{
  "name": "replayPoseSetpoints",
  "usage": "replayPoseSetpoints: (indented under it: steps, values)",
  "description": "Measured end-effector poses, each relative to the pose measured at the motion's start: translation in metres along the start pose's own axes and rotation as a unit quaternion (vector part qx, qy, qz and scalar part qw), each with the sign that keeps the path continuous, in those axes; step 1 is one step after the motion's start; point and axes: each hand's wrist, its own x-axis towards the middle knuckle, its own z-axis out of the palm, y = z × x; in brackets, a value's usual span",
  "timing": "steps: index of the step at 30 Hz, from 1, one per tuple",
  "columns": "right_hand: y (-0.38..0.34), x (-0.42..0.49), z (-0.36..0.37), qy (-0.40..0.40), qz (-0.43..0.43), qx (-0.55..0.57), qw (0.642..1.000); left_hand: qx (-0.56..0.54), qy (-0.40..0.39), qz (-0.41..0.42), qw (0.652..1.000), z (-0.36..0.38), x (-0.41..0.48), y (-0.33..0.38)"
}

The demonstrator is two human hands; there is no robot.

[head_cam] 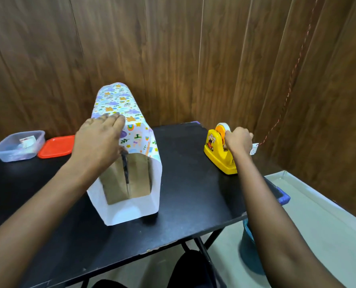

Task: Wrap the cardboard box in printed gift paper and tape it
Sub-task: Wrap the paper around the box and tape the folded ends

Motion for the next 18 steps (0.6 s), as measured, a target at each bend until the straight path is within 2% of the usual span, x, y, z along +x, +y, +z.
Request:
replayPoseSetpoints:
  steps: [2,3,4,6,7,11,18]
  values:
    - [-0.007,0.009,-0.009,0.018,0.007,-0.045,0.999,-0.004,0.002,0.001,1.0,-0.001,-0.001,0.0]
    - [-0.007,0.013,-0.015,-0.008,0.025,-0.059,0.998,-0.004,0.004,0.003,1.0,-0.002,-0.001,-0.001]
    - [-0.004,0.017,-0.019,-0.07,0.056,-0.054,0.995,-0.004,0.0,0.002,1.0,-0.002,-0.001,0.0]
    - [0.014,0.016,-0.02,-0.239,0.118,0.02,0.964,-0.007,-0.004,-0.001,1.0,-0.001,-0.001,0.0]
    - [0.024,0.011,-0.016,-0.267,0.127,0.055,0.954,-0.009,-0.001,-0.002,1.0,0.0,-0.001,0.0]
    - [0.04,-0.011,0.004,-0.142,0.088,0.055,0.984,-0.006,0.002,-0.003,1.0,0.0,-0.001,-0.001]
    - [0.019,-0.047,0.02,-0.111,0.072,0.066,0.989,-0.003,0.003,-0.009,1.0,-0.001,-0.002,0.0]
